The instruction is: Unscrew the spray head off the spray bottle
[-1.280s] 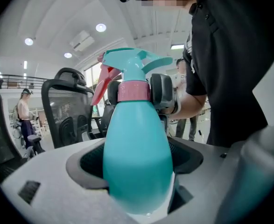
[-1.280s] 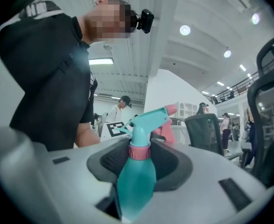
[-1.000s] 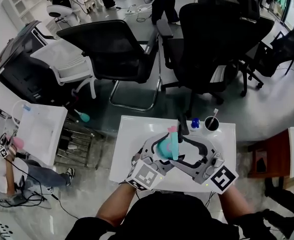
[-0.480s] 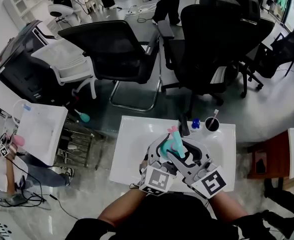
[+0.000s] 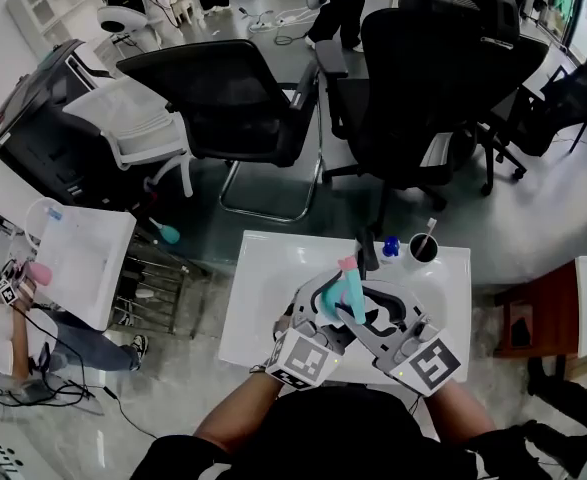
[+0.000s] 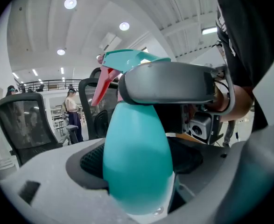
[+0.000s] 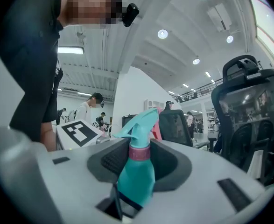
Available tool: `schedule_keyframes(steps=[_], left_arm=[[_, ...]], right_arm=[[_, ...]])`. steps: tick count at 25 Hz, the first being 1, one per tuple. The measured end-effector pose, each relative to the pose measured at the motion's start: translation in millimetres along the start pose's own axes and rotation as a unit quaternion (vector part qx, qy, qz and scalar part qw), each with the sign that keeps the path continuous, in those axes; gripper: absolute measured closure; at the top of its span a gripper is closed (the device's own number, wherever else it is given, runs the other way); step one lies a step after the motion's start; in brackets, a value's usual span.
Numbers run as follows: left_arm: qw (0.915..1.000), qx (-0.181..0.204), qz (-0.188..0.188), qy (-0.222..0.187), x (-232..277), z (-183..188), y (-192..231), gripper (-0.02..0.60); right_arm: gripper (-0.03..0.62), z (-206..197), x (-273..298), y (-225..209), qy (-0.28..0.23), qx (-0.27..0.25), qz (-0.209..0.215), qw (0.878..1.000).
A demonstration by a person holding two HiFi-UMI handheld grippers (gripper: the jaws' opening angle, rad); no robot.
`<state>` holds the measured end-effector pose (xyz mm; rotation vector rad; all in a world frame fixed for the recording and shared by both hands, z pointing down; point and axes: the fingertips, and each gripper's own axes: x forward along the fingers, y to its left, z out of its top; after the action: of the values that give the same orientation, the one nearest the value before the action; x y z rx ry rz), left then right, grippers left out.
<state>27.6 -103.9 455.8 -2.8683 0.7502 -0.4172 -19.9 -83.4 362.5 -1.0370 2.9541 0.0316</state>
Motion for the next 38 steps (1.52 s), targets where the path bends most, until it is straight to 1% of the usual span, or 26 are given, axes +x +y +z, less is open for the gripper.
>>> schedule_keyframes(steps=[3,5,8,10,12,15,17,19,21,22,23,24,26,27,28,29,31,33,35,36,38], left_arm=[[0.9991,0.022,-0.037,-0.006,-3.1,3.9,-5.6,0.187],[0.9974,0.029,-0.065,-0.01,-5.0,5.4,-10.6,0.187],[0.992,0.032,-0.12,-0.022,-10.2,7.3,-22.8,0.186],[0.986,0.038,-0.159,-0.029,-15.2,9.1,-31.8,0.186],[0.9782,0.05,-0.199,-0.033,-20.4,10.0,-40.9,0.186],[0.9633,0.064,-0.258,-0.041,-29.0,16.2,-55.3,0.186],[0.9533,0.064,-0.292,-0.042,-35.2,15.7,-64.5,0.186],[0.9453,0.063,-0.317,-0.045,-40.1,15.6,-71.0,0.187],[0.9424,0.059,-0.325,-0.049,-41.5,16.7,-73.3,0.186],[0.9439,0.056,-0.322,-0.05,-40.1,17.5,-72.3,0.186],[0.9477,0.052,-0.311,-0.049,-37.3,17.2,-69.4,0.186],[0.9539,0.046,-0.293,-0.044,-33.4,14.9,-64.6,0.186],[0.9695,0.034,-0.241,-0.03,-23.1,9.5,-49.5,0.186],[0.9767,0.028,-0.212,-0.021,-18.1,6.9,-40.8,0.186],[0.9823,0.021,-0.186,-0.012,-14.2,3.9,-33.0,0.186],[0.9864,0.013,-0.164,-0.007,-11.5,2.0,-26.2,0.186],[0.9926,-0.002,-0.121,0.001,-8.2,-0.3,-13.4,0.186],[0.9974,-0.016,-0.069,0.016,-5.3,-6.7,-0.2,0.186],[0.9991,-0.026,-0.02,0.025,-2.4,-7.7,11.4,0.186],[0.9992,-0.03,-0.003,0.028,-1.2,-7.6,15.4,0.186],[0.9985,-0.037,0.017,0.036,0.8,-11.5,17.9,0.186]], right_arm=[[0.45,2.3,-3.4,4.3,0.0,-0.006,0.025,1.0],[0.45,4.2,-5.7,7.2,-0.004,-0.008,0.043,0.999],[0.45,3.4,-10.7,15.2,0.001,-0.018,0.081,0.997],[0.451,1.7,-14.7,22.2,0.01,-0.025,0.112,0.993],[0.45,0.0,-19.0,29.8,0.018,-0.034,0.147,0.988],[0.451,-0.7,-27.2,41.2,0.025,-0.051,0.207,0.977],[0.45,-0.2,-32.4,47.9,0.027,-0.058,0.246,0.967],[0.45,0.1,-35.6,52.8,0.028,-0.055,0.274,0.96],[0.45,-0.7,-36.7,53.8,0.029,-0.045,0.287,0.957],[0.45,-1.0,-35.7,52.2,0.027,-0.038,0.285,0.957],[0.448,-1.1,-33.7,49.4,0.024,-0.034,0.276,0.96],[0.447,-1.3,-30.7,45.6,0.019,-0.032,0.262,0.964],[0.429,-0.3,-24.0,36.6,0.003,-0.027,0.221,0.975],[0.395,1.1,-21.3,31.9,-0.007,-0.022,0.198,0.98],[0.371,2.4,-19.1,27.2,-0.015,-0.017,0.176,0.984],[0.365,3.0,-17.0,22.5,-0.02,-0.014,0.154,0.988],[0.364,0.4,-12.2,13.1,-0.018,-0.014,0.108,0.994],[0.363,-3.6,-7.8,3.6,-0.01,-0.008,0.058,0.998],[0.364,-6.9,-5.8,-4.5,-0.004,0.01,0.017,1.0],[0.367,-7.7,-5.1,-8.0,-0.004,0.019,0.002,1.0],[0.378,-7.2,-3.0,-14.1,-0.011,0.023,-0.02,0.999]])
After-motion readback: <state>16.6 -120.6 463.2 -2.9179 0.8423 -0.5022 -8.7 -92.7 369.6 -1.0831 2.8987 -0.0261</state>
